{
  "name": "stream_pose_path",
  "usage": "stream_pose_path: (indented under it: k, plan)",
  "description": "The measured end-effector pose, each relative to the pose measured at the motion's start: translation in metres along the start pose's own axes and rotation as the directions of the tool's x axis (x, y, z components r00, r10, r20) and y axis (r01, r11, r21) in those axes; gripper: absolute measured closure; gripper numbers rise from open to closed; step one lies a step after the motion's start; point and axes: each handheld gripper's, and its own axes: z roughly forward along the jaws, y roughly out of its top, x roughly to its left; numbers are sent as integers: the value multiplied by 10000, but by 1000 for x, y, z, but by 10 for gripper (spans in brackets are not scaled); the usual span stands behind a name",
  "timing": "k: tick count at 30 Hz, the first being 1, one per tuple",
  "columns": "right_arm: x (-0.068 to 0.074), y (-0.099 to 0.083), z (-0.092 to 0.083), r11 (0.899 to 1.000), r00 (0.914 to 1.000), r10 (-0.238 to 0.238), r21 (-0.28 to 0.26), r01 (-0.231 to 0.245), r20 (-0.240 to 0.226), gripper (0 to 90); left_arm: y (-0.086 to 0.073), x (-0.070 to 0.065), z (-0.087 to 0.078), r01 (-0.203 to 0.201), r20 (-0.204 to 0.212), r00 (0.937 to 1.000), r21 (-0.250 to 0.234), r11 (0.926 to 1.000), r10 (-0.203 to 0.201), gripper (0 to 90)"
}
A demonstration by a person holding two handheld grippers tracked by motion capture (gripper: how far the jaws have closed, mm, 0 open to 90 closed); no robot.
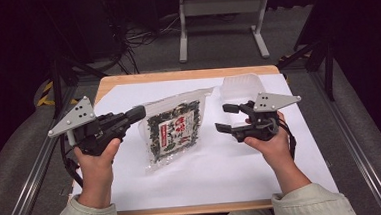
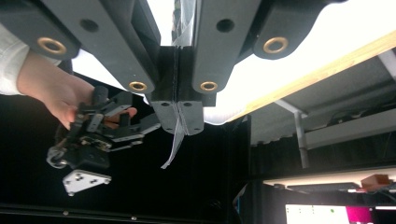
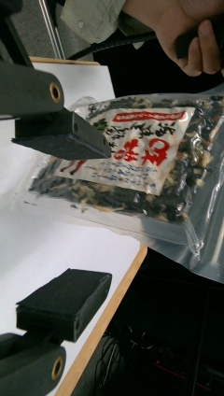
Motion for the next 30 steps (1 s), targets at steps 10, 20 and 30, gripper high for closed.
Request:
stream_pose_path:
  k: [10,20,30]
  plan:
    - [0,11,16,9997,9994,-38,-241,30,-357,294,0,-6,4,70,519,9986,-2,10000,-69,897]
    - [-4,15,30,9990,9958,-188,-423,151,-899,280,-1,-11,10,47,780,9969,58,10000,-51,897]
    - [-5,14,38,9967,9880,-60,-810,-66,-1542,323,-5,-10,13,63,1026,9947,-161,9999,-46,897]
